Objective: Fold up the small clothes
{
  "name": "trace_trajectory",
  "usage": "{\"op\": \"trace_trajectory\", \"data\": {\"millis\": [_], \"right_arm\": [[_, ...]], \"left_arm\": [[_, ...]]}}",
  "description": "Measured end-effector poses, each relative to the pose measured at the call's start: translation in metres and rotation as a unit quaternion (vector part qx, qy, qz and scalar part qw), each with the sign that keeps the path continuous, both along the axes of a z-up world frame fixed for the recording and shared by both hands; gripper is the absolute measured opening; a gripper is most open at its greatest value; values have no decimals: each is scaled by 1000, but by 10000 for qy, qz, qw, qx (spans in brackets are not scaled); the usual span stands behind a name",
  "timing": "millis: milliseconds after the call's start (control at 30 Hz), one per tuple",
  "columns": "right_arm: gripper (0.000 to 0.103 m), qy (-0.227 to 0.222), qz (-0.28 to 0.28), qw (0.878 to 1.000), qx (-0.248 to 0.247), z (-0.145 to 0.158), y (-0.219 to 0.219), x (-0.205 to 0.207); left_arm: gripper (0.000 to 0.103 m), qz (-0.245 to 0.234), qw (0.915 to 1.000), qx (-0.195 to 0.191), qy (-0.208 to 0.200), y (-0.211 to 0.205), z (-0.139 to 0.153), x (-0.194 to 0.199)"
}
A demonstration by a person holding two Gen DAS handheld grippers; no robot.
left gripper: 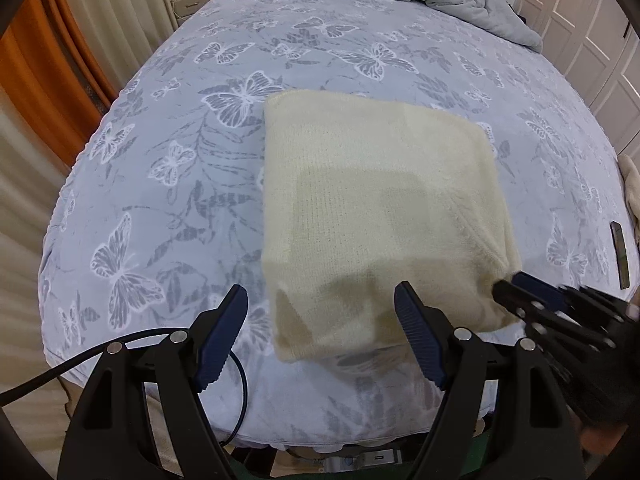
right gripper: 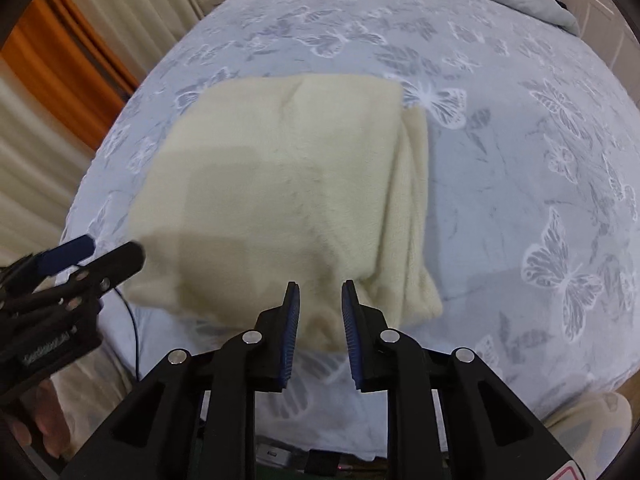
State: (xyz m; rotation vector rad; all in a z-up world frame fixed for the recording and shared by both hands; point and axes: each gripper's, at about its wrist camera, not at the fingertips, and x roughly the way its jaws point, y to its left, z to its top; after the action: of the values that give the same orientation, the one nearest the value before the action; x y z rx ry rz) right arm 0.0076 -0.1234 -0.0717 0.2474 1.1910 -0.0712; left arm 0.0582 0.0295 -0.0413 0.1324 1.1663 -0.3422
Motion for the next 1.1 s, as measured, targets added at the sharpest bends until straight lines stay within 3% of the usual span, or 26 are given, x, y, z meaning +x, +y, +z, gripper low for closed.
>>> {"op": "trace_trajectory", "data": {"millis": [100, 200, 267, 367, 533, 633, 767, 867, 1100], "right_arm": [[15, 309, 48, 9983, -483, -23, 2, 13], [17, 567, -174, 9982, -101, -49, -20, 21], [18, 479, -259, 9985, -14, -31, -19, 17], [17, -27, -178, 9998, -46, 9, -11, -3], [27, -615, -383, 9957, -579, 43, -6, -45], [53, -823, -667, 9920, -694, 44, -9, -59], [56, -707, -941, 9905, -706, 35, -22, -67], [58, -611, -1048, 9906, -630, 29, -20, -73], [60, -574, -963, 9914, -672, 21, -10, -83]], "left_arm": [[74, 83, 10000, -48, 10, 5, 2, -2], [74, 116, 9999, 11, 41, 9, 0, -4], [74, 119, 9999, 87, 54, 14, -3, -6], [74, 215, 9997, 56, 102, 25, -6, -8], [74, 221, 9997, -22, 50, 23, -3, -17], [76, 124, 9998, -85, -88, 14, 1, -29], [86, 101, 9994, -124, -297, 4, 3, -44], [87, 138, 9983, 5, -570, -3, 4, -54], [87, 279, 9971, 157, -694, -8, 0, -63]]}}
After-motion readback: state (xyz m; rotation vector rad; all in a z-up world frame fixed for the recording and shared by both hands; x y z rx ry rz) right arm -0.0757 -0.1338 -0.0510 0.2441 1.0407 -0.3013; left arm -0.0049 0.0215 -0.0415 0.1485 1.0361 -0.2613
